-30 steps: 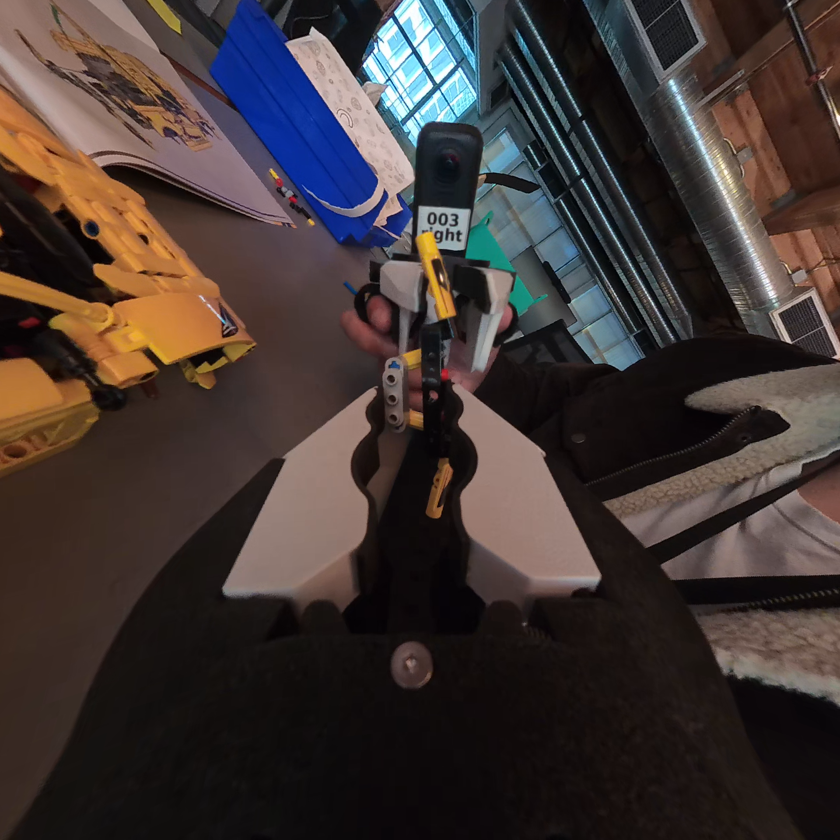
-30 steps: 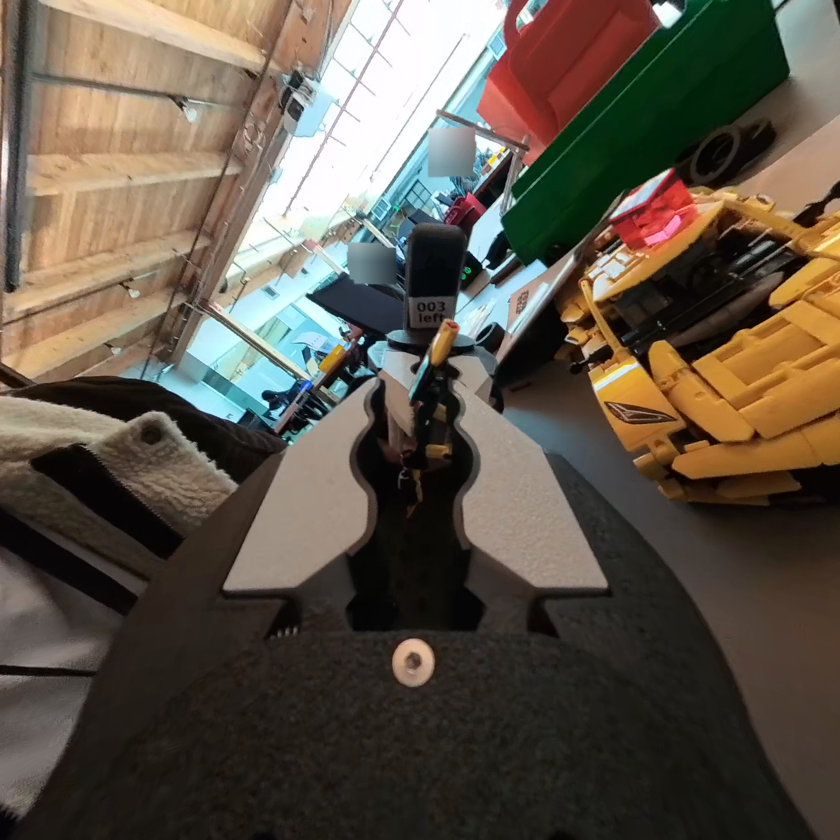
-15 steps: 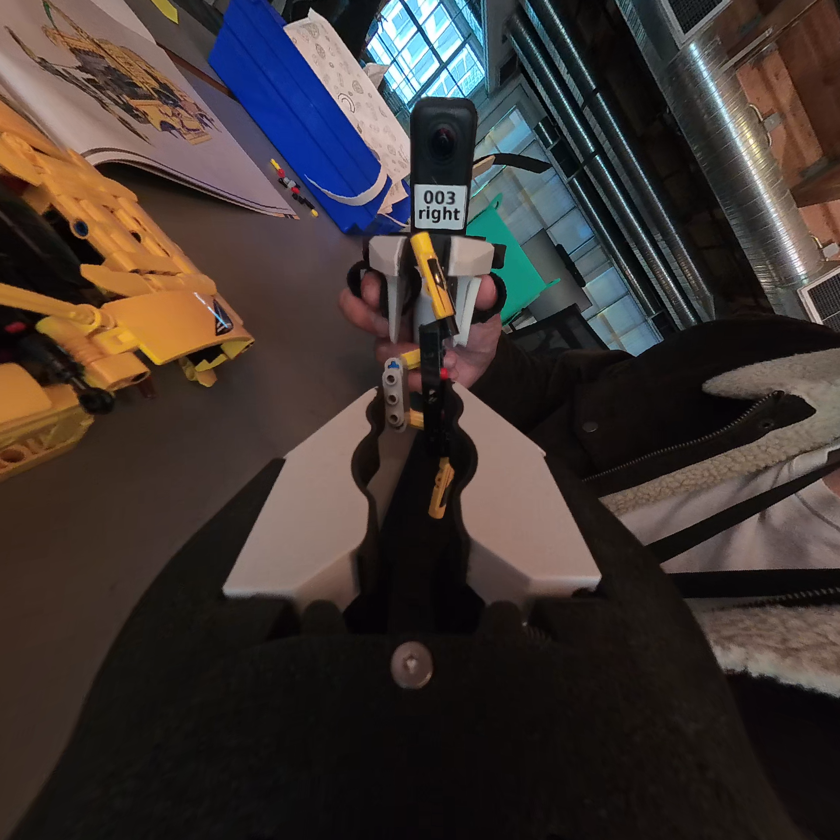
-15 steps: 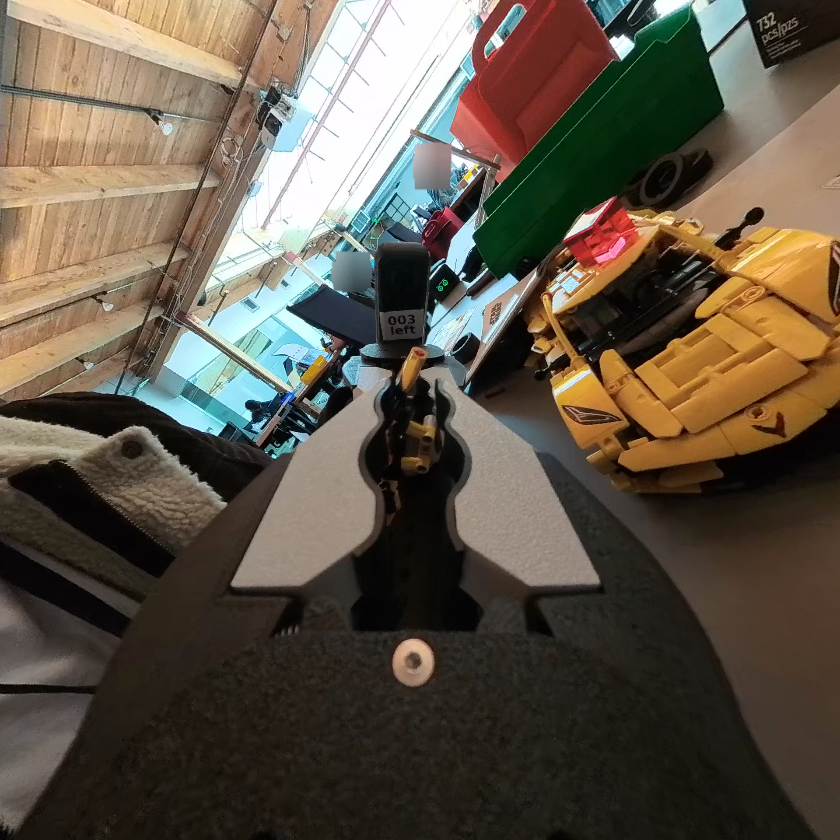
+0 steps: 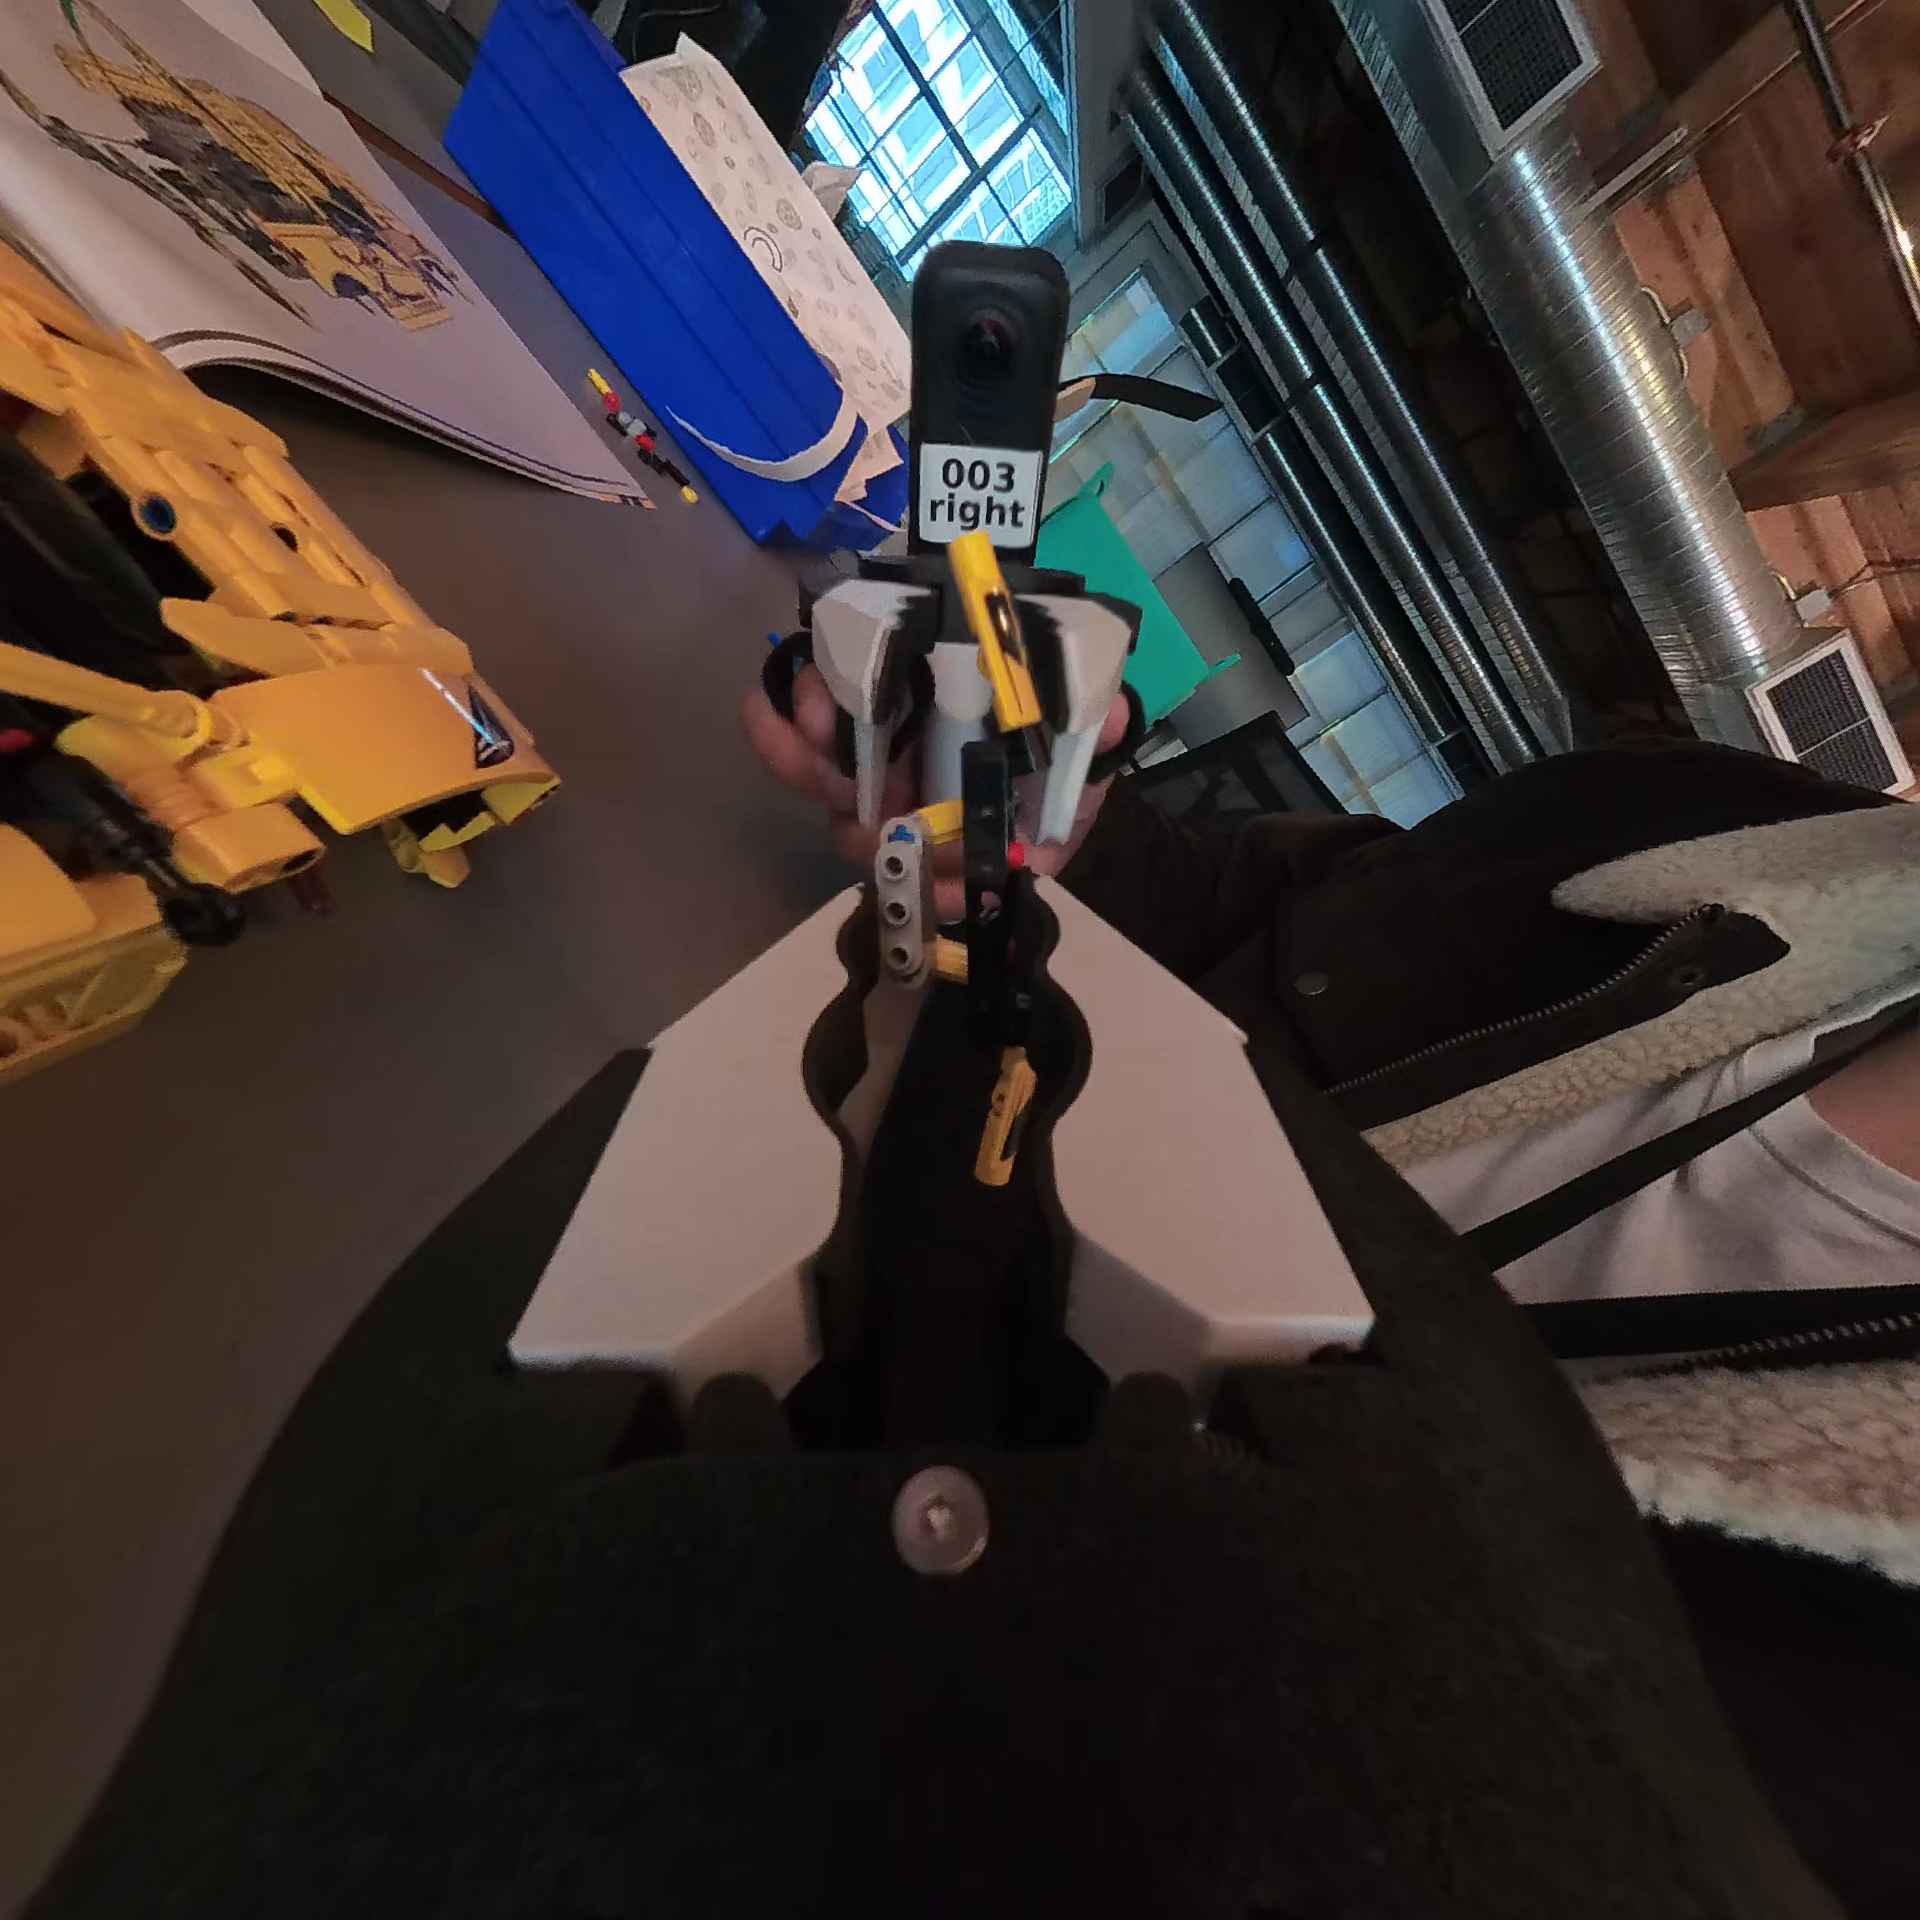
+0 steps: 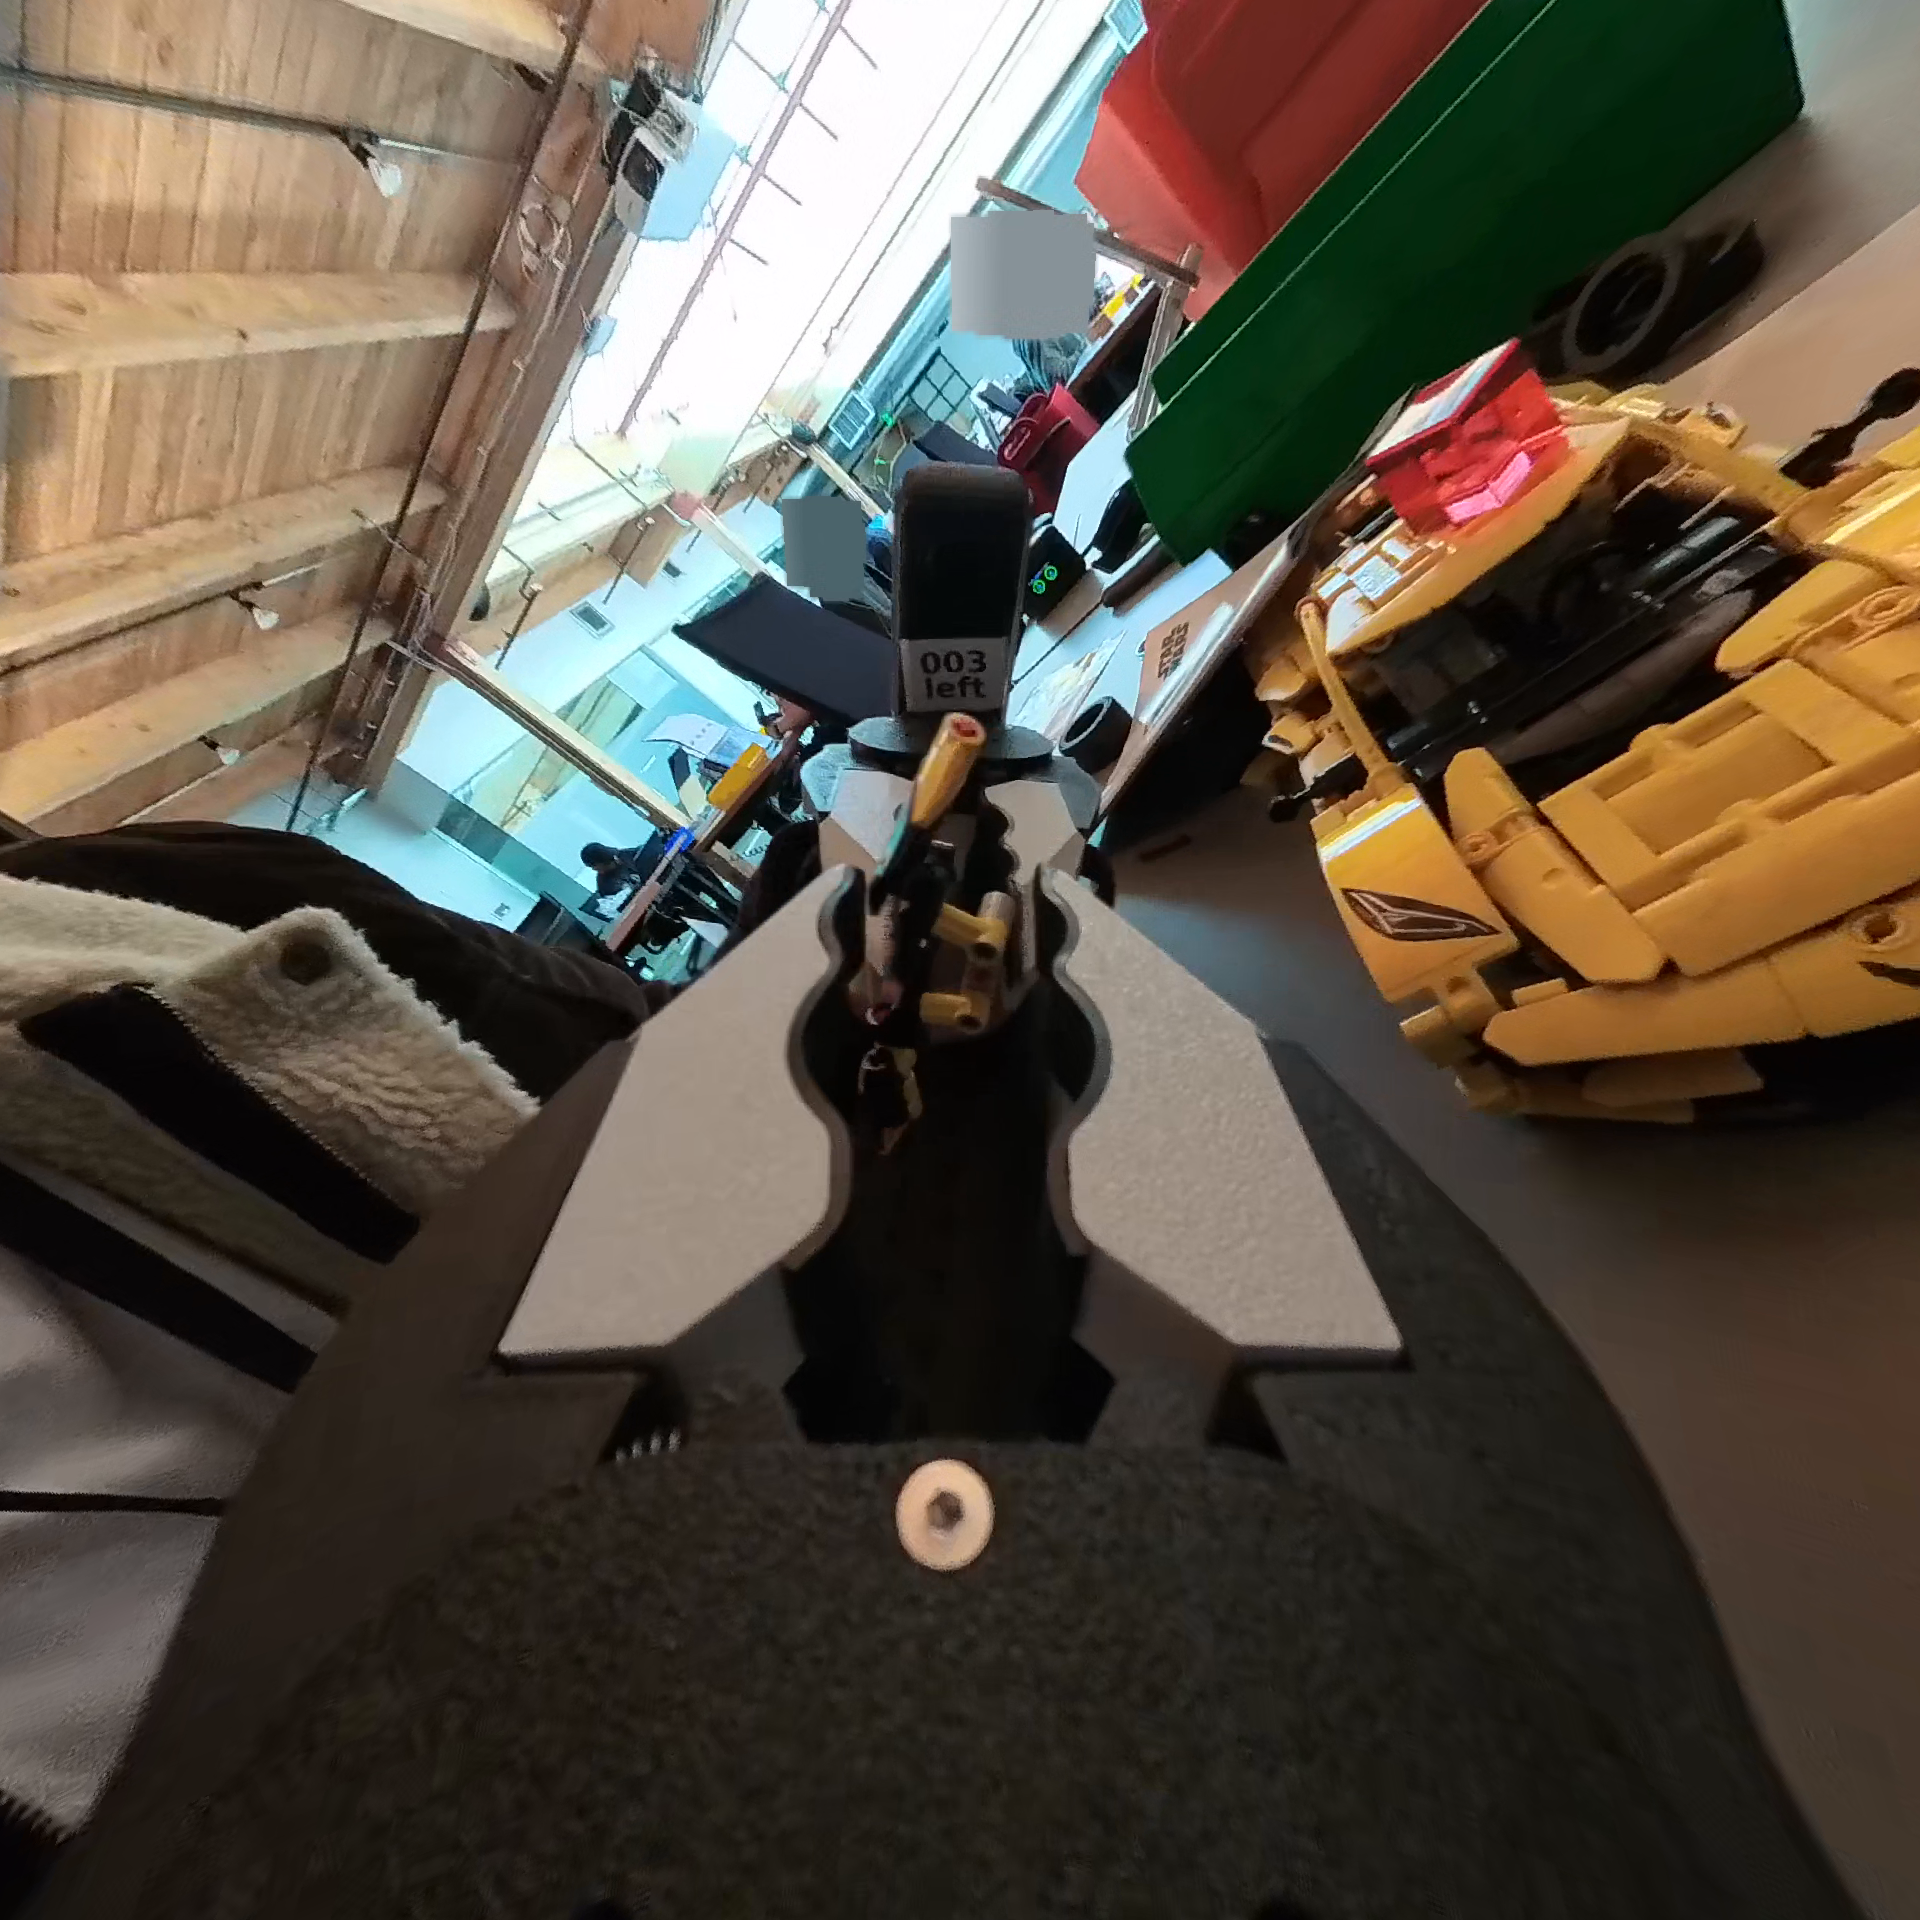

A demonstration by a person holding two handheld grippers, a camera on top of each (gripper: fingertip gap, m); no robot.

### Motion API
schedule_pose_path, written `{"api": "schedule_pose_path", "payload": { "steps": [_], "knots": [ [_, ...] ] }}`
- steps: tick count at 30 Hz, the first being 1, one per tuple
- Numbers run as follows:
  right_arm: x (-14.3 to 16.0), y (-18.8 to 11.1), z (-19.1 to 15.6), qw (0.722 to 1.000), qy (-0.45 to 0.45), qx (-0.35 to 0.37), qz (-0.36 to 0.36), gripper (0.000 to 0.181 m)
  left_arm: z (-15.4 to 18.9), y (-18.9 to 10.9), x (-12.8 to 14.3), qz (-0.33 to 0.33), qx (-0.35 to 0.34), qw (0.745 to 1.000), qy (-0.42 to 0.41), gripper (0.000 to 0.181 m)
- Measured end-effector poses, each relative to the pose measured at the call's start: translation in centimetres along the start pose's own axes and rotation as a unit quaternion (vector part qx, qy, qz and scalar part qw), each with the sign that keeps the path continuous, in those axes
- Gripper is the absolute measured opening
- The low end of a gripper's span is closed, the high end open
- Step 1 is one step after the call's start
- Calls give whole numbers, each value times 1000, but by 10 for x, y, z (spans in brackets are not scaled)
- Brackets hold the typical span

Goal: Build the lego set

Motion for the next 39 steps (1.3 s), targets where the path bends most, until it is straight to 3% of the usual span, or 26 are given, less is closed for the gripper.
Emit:
{"api": "schedule_pose_path", "payload": {
  "steps": [14, 22, 31, 39],
  "knots": [
    [-12, -20, 10, 998, 26, 13, 61, 22, -1, 0, 0, -4, -6, 1000, -1, 25],
    [2, 0, 3, 1000, 11, -3, -17, 34, -1, 1, 1, -7, -3, 1000, -2, 25],
    [-4, -9, 6, 1000, 22, 0, 11, 32, -3, 1, 1, -13, -30, 999, 4, 24],
    [5, 1, 9, 999, 33, 18, -25, 34, -2, 2, 2, -16, -39, 999, 11, 24]
  ]
}}
Point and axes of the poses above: each gripper's, where its closed fingertips meet, y out along the fingers, x out of its underside, z = x × y across the jaws, the point moved 10 cm from there along -y, back along the fingers, and after that the axes turned 1 degree about -x, right-handed, at the moved point
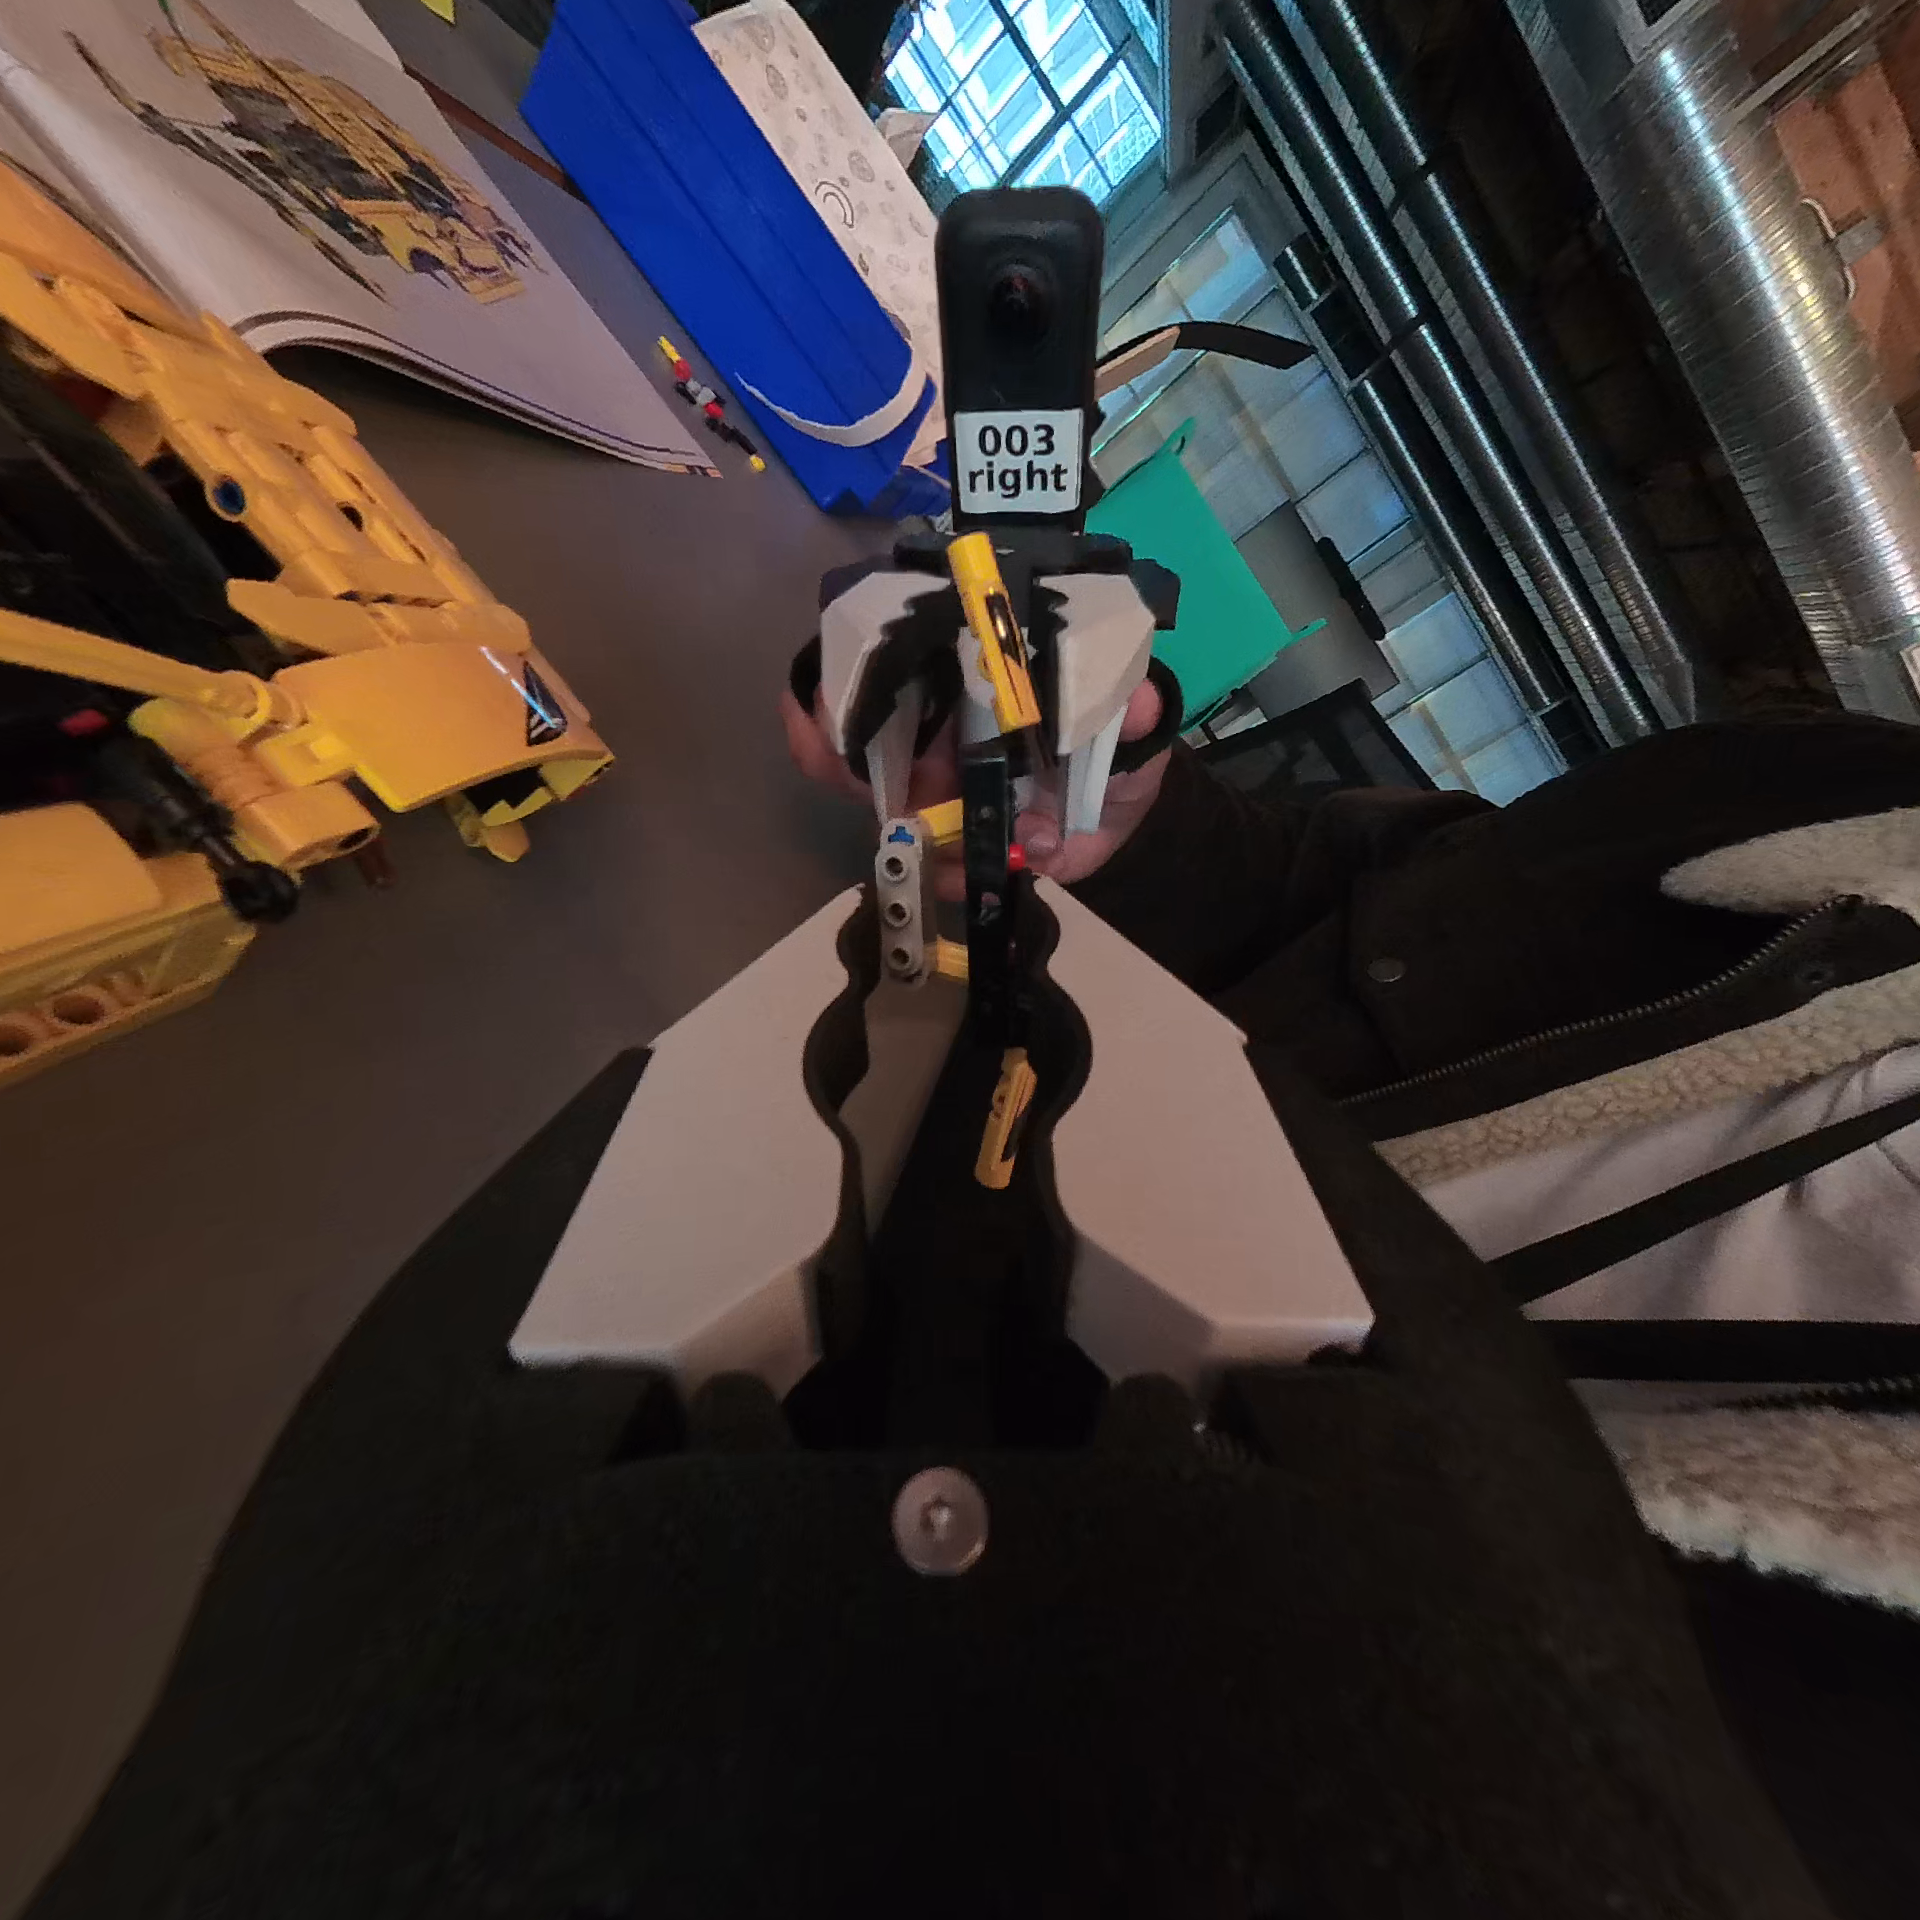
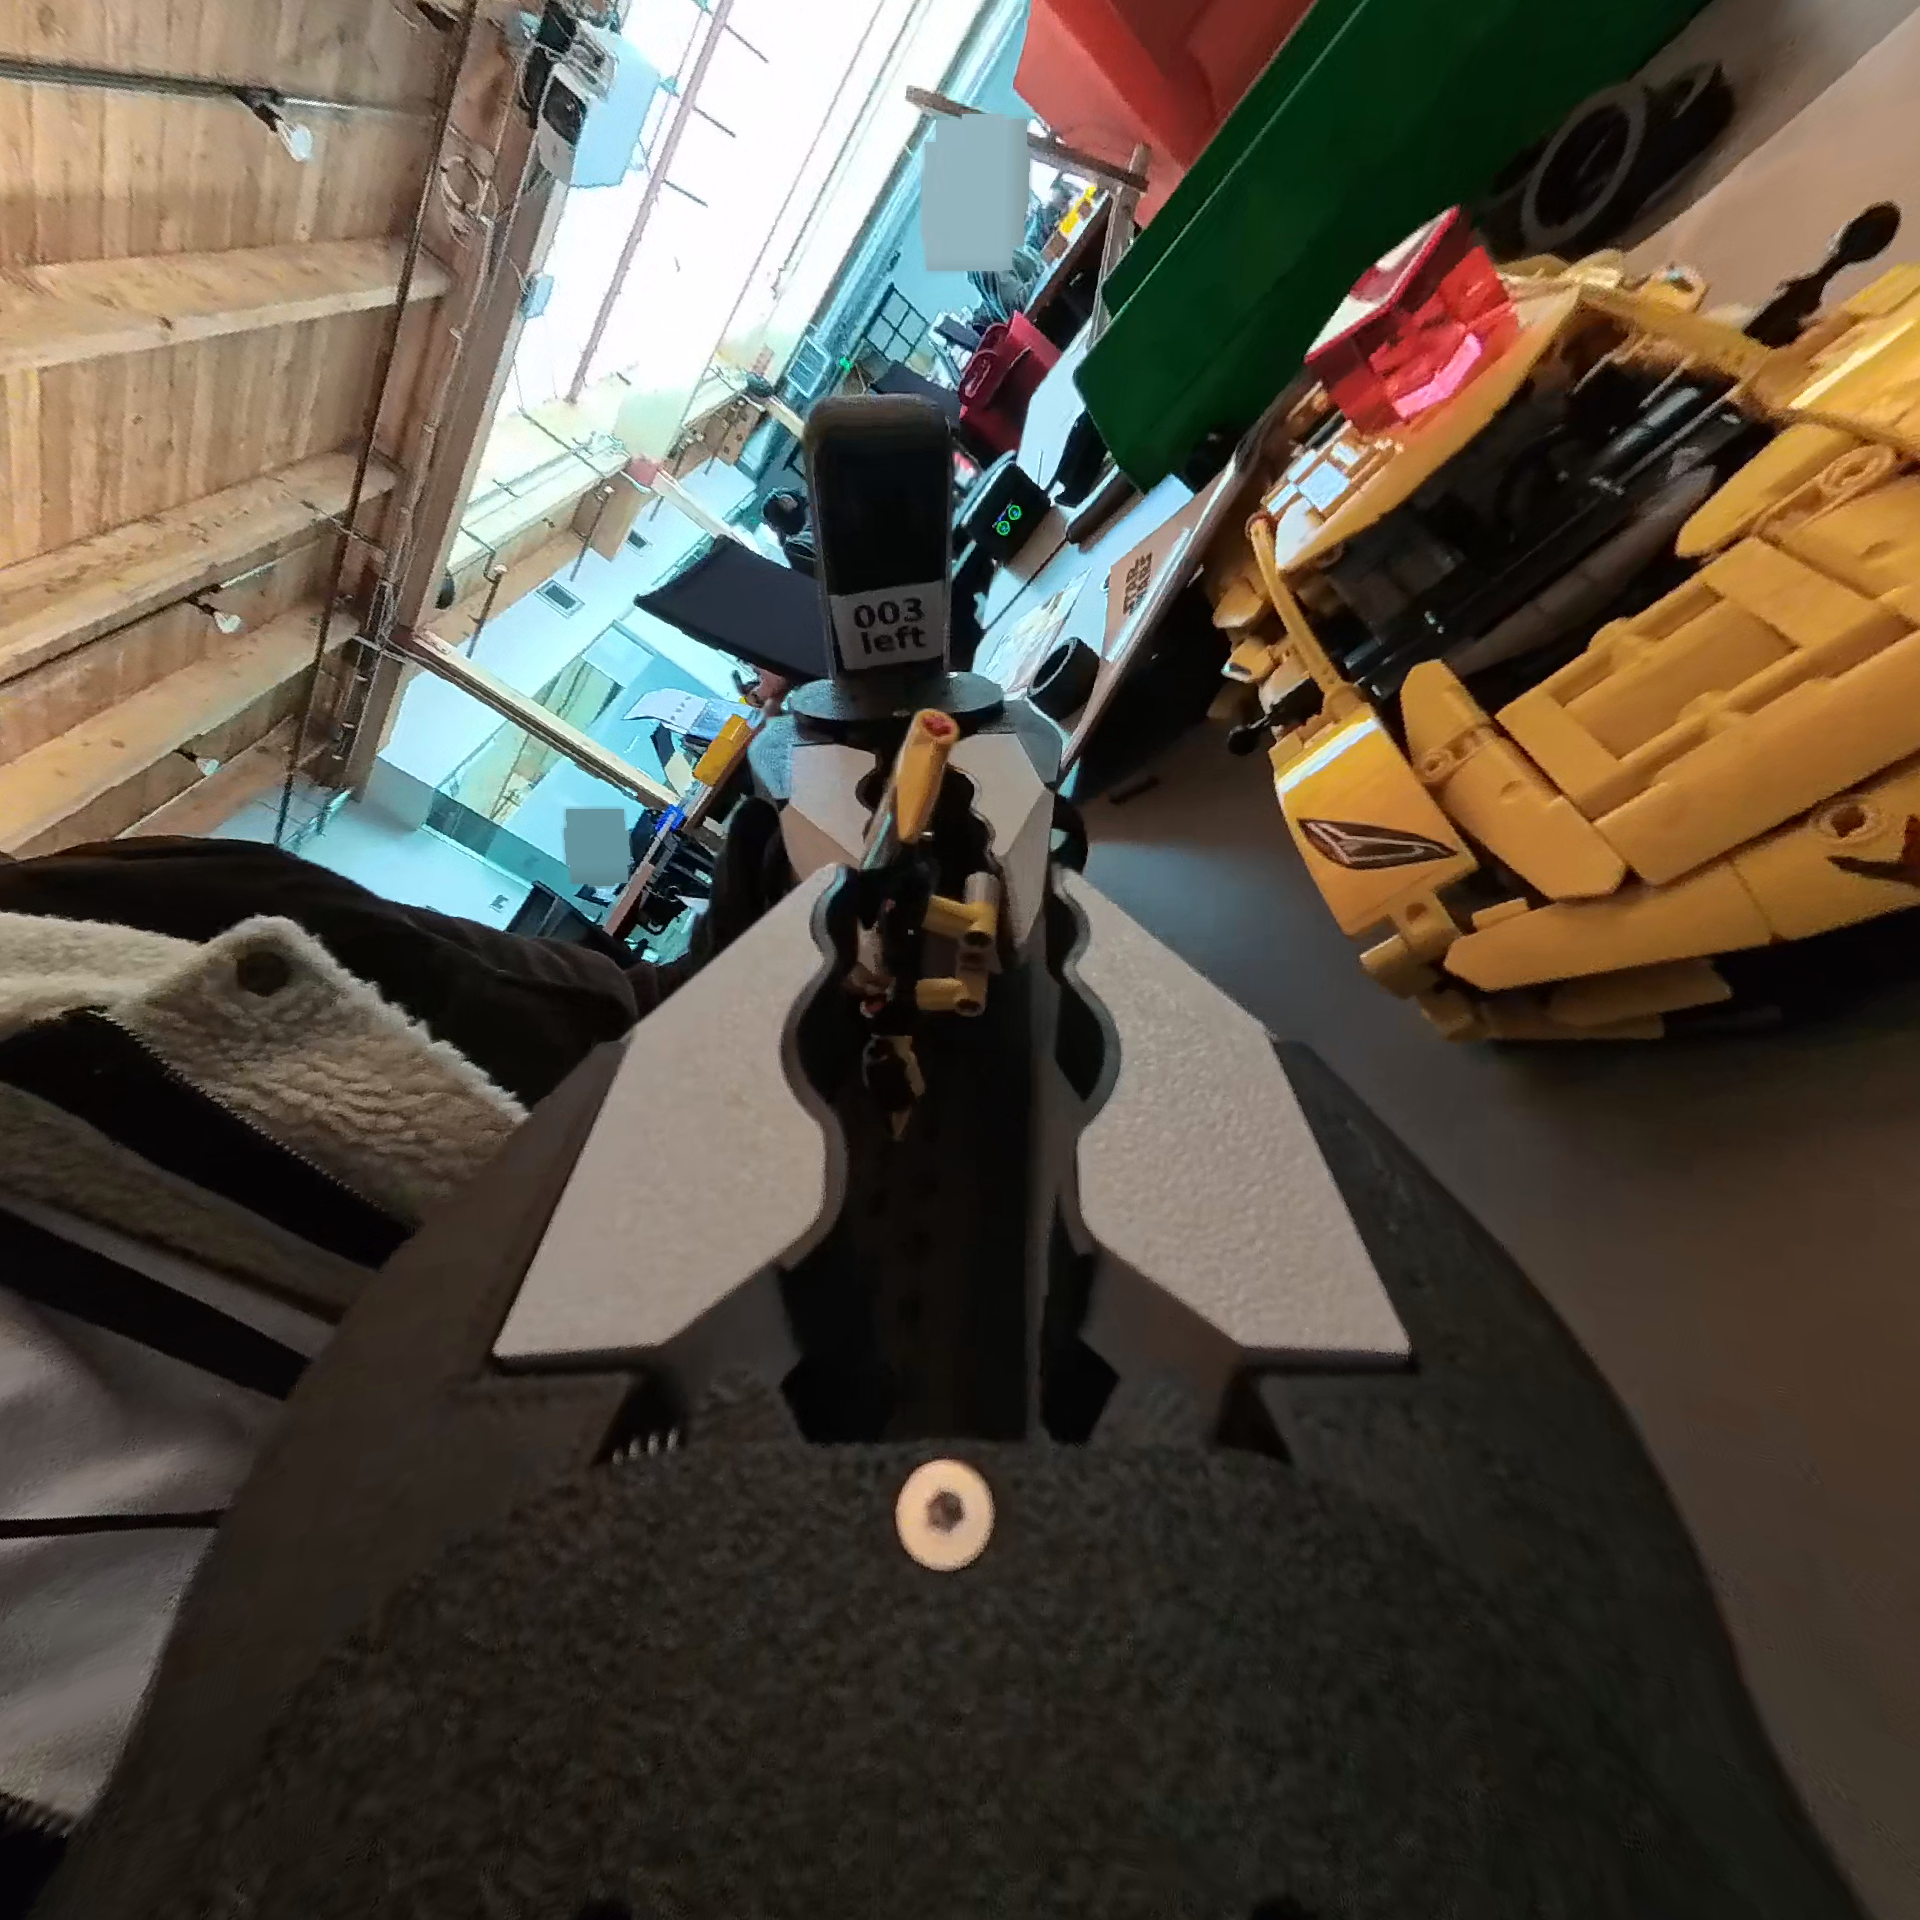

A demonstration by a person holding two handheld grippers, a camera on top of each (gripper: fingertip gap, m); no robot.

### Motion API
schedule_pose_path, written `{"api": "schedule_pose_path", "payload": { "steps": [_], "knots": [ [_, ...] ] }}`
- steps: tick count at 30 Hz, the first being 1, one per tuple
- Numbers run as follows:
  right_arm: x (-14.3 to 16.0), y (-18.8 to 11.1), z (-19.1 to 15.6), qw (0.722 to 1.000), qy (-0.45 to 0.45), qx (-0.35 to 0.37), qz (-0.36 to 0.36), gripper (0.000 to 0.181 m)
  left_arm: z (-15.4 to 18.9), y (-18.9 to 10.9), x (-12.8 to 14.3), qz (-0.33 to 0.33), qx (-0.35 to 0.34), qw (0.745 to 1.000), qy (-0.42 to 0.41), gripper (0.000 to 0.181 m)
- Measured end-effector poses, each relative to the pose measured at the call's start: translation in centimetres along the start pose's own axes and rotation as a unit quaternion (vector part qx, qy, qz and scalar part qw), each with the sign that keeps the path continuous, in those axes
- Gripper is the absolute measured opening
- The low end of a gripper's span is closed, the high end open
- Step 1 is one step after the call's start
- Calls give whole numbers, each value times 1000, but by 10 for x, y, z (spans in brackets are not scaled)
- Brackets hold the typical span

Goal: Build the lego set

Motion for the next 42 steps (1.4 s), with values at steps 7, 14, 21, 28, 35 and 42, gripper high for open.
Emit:
{"api": "schedule_pose_path", "payload": {
  "steps": [7, 14, 21, 28, 35, 42],
  "knots": [
    [5, 5, -1, 999, 5, -15, -31, 37, -1, -1, -1, 7, 3, 1000, -7, 25],
    [1, -1, 2, 1000, 24, -6, -3, 36, 1, 1, 0, -5, -12, 1000, 13, 25],
    [3, -2, 7, 999, 29, 3, -19, 33, 4, 3, 2, -22, -72, 995, 68, 25],
    [-3, -7, 6, 1000, 19, -1, -4, 35, 5, 3, 2, -20, -47, 997, 60, 25],
    [-8, -12, 8, 999, 28, -2, 17, 36, 4, 3, 1, -19, -31, 998, 47, 25],
    [-13, -20, 11, 998, 32, 6, 51, 32, 4, 2, 2, -21, -25, 999, 43, 25]
  ]
}}
Point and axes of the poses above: each gripper's, where its closed fingertips meet, y out along the fingers, x out of its underside, z = x × y across the jaws, the point moved 10 cm from there along -y, back along the fingers, and after that the axes turned 1 degree about -x, right-handed, at the moved point
